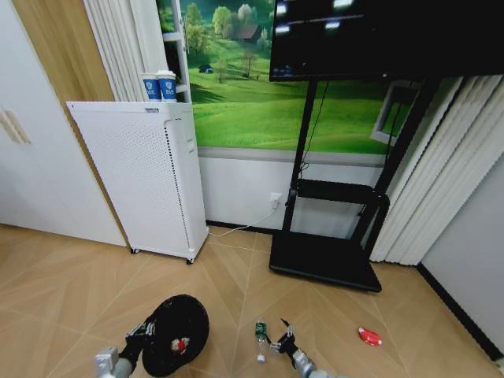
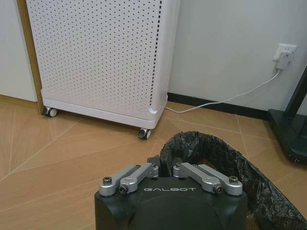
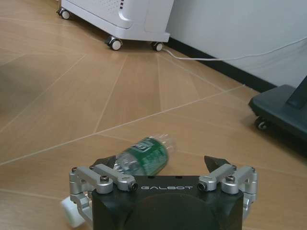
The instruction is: Pick up the trash bin and place the garbage on the floor into it.
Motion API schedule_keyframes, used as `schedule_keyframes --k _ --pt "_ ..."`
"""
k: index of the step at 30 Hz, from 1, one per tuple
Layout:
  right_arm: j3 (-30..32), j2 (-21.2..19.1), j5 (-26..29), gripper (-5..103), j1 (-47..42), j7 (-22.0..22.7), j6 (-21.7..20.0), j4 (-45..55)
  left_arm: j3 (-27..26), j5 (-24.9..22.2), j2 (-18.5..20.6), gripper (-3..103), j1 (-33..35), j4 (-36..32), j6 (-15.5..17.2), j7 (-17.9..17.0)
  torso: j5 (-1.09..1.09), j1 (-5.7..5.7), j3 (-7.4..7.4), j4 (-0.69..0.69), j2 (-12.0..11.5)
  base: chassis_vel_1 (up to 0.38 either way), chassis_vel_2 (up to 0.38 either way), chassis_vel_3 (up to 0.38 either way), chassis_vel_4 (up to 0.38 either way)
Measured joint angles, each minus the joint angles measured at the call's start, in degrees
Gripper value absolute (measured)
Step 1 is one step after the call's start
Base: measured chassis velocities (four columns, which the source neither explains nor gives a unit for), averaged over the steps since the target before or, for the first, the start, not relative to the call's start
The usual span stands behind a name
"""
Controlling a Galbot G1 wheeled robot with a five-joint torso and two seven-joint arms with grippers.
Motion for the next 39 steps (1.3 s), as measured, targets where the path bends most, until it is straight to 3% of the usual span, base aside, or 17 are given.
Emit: schedule_keyframes --k 21,39 --pt "-4.2 11.1 10.4 100 3.1 2.8 -3.9 -4.9 1.8 0.2 -0.5 7 -1.7 1.7 -0.7 0.8 -0.01 0.00 0.00 0.01 0.0 0.000 0.000 0.000 0.000" --pt "-3.0 13.6 13.0 100 4.3 1.6 -4.1 -13.0 2.4 0.4 -0.6 7 -2.0 1.4 -1.1 1.2 -0.01 0.00 0.00 0.01 0.0 0.000 0.000 0.000 0.000"
